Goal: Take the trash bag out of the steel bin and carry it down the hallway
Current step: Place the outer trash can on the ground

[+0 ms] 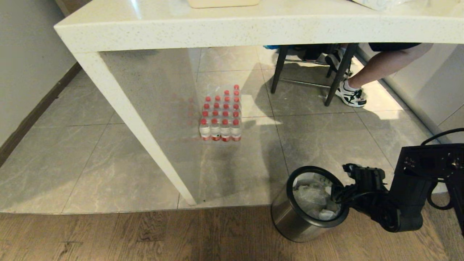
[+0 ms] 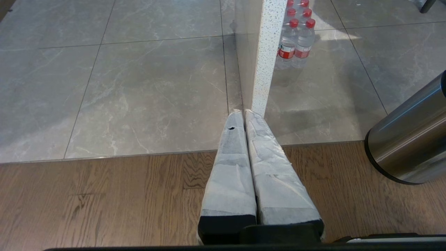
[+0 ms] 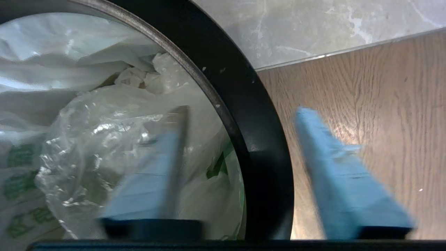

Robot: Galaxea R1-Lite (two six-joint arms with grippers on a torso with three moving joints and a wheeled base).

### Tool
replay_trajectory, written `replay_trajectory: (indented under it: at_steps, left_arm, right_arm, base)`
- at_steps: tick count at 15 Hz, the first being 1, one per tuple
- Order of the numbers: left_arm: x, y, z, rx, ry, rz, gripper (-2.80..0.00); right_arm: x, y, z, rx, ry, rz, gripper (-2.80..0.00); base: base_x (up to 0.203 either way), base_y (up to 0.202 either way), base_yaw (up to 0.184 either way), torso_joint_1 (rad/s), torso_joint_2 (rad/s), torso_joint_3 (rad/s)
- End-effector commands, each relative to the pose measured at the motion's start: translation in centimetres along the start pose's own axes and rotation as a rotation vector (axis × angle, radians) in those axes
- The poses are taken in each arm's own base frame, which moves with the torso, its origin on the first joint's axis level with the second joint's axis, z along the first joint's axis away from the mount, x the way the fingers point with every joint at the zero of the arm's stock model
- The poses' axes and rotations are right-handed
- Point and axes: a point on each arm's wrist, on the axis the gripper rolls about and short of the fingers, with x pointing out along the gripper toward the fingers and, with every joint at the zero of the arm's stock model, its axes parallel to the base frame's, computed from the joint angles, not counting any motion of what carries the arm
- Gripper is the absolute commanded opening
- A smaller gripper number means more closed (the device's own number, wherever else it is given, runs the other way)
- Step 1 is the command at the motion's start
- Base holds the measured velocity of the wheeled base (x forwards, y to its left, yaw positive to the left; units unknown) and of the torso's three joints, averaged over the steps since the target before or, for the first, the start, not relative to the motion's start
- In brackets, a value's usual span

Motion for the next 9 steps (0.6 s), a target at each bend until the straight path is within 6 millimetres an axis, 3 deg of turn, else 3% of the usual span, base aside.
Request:
replay_trajectory:
  at_steps: [1, 5, 9]
  left_arm:
    - [0.0, 0.0, 0.0, -0.001, 0.0, 0.0, -2.8]
    - [0.0, 0.0, 0.0, -0.001, 0.0, 0.0, -2.8]
    - [0.0, 0.0, 0.0, 0.0, 0.0, 0.0, -2.8]
  right_arm:
    - [0.2, 0.0, -0.3, -0.006, 0.003, -0.005, -2.8]
    - [0.0, -0.2, -0.3, -0.005, -0.012, -0.062, -2.8]
    - [-1.9, 0.1, 2.4, 0.004, -0.097, -0.056, -2.8]
  base:
    - [0.0, 0.0, 0.0, 0.0, 0.0, 0.0]
    - [0.0, 0.0, 0.0, 0.0, 0.0, 0.0]
    - [0.0, 0.0, 0.0, 0.0, 0.0, 0.0]
